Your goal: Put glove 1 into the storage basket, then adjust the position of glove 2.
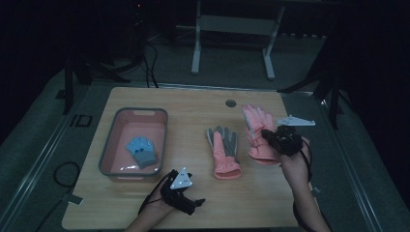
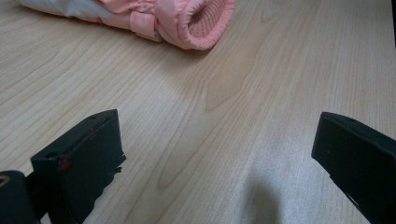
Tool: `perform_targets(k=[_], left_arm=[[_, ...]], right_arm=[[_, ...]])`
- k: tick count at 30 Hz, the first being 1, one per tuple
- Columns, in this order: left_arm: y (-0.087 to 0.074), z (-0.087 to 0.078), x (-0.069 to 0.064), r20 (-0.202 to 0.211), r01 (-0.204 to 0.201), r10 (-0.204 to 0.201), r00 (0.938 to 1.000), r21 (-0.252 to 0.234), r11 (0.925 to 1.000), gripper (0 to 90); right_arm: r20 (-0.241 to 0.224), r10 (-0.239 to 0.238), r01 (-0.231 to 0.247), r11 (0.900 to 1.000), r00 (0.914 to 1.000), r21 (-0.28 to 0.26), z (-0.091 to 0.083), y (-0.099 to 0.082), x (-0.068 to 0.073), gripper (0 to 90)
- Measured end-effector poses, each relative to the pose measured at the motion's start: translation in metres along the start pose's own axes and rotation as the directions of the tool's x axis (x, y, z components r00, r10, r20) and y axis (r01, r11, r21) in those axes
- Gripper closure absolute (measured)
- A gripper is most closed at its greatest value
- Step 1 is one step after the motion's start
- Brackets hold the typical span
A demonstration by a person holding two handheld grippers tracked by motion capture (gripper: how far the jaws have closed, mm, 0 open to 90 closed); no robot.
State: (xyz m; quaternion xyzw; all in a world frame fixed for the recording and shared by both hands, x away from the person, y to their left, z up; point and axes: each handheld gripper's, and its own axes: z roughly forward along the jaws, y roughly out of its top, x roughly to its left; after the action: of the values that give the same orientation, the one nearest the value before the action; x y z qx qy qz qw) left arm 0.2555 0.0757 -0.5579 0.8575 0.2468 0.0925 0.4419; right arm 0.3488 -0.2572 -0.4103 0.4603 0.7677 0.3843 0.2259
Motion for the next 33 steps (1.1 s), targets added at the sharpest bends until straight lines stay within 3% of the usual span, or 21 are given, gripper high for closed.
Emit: perform_targets(k=[11,17,24,28,31,33], left_arm=[[0.0,0.0,0.0,0.001,-0.003,0.003,1.0,0.003,1.0,2.1],[0.0,0.0,-0.001,0.0,-0.005,0.005,1.0,0.005,1.0,2.1],[0.0,0.0,-0.001,0.001,-0.006,0.006,1.0,0.004,1.0,2.1],[0.0,0.0,-0.001,0.002,-0.007,0.007,1.0,0.004,1.0,2.1],[0.0,0.0,-0.001,0.001,-0.007,0.007,1.0,0.004,1.0,2.1],[0.0,0.0,-0.001,0.0,-0.008,0.008,1.0,0.005,1.0,2.1]], right_arm=[[-0.064,-0.049,0.049,0.9988,0.9968,0.002,0.012,0.009,0.038,89.2],[-0.087,-0.044,0.045,0.999,0.9952,0.003,0.019,0.008,0.053,89.2],[-0.068,-0.068,0.069,0.9975,0.9954,0.017,0.028,0.004,0.065,89.2],[-0.076,-0.053,0.056,0.9976,0.9957,0.04,0.038,0.0,0.074,89.2],[-0.052,-0.058,0.06,0.997,0.997,0.049,0.043,-0.002,0.077,89.1],[-0.047,-0.03,0.033,0.9976,0.9985,0.062,0.05,-0.006,0.079,89.1]])
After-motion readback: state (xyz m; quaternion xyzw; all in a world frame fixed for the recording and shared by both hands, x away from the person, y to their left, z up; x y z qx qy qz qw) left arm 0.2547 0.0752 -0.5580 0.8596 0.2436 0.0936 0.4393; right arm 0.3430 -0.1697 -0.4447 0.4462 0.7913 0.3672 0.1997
